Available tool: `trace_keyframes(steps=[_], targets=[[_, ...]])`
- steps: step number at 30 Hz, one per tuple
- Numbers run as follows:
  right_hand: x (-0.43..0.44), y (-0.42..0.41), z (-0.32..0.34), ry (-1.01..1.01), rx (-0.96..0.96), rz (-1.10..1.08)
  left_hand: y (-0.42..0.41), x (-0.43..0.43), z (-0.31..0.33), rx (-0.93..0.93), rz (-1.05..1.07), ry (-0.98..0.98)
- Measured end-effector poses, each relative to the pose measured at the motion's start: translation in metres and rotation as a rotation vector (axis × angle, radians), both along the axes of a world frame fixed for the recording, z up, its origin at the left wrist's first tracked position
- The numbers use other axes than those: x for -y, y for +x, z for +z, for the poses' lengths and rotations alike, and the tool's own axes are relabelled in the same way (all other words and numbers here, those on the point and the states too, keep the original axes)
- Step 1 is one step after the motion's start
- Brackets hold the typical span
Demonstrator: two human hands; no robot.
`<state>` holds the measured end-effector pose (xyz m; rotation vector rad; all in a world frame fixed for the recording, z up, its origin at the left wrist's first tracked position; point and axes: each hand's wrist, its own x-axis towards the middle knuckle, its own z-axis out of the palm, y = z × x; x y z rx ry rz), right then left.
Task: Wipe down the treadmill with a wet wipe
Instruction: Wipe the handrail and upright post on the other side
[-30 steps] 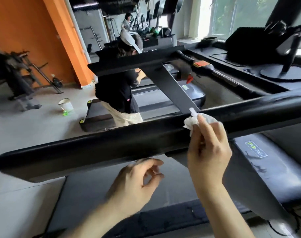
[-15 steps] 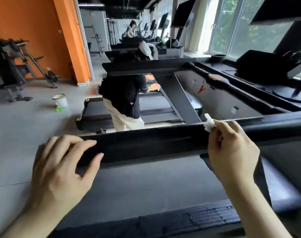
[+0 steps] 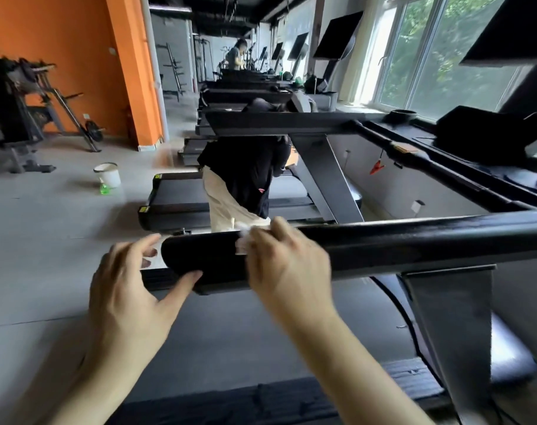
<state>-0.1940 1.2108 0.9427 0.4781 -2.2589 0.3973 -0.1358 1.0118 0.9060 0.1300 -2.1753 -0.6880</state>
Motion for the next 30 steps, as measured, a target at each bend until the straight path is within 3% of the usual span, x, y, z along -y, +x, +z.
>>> trace_keyframes(steps=[3, 6, 11, 14, 17, 20, 26, 30], targets=[[-0.060, -0.006, -0.001, -0.123, 0.001, -0.252, 0.003, 0.005, -0.003, 0.043, -0.012, 0.087], [-0.069, -0.006, 0.002, -0.204, -0.024, -0.364, 0.004, 0.009, -0.003, 0.047, -0.074, 0.082], [0.046, 0.014, -0.006, -0.158, -0.027, -0.074, 0.006, 0.018, -0.001, 0.064, -0.149, 0.124], [0.107, 0.027, -0.017, -0.025, -0.051, 0.136, 0.007, 0.022, 0.001, 0.072, -0.219, 0.197], [0.101, 0.023, -0.024, 0.096, -0.119, 0.291, 0.006, 0.025, -0.003, 0.119, -0.273, 0.350], [0.038, 0.011, -0.036, 0.115, -0.213, 0.232, 0.006, 0.022, -0.003, 0.092, -0.278, 0.423], [-0.103, -0.025, -0.063, -0.319, -0.224, -0.266, 0.002, 0.017, 0.001, 0.050, -0.219, 0.353], [-0.054, -0.010, -0.058, -0.624, -0.227, -0.202, 0.004, 0.017, 0.000, 0.056, -0.246, 0.383]])
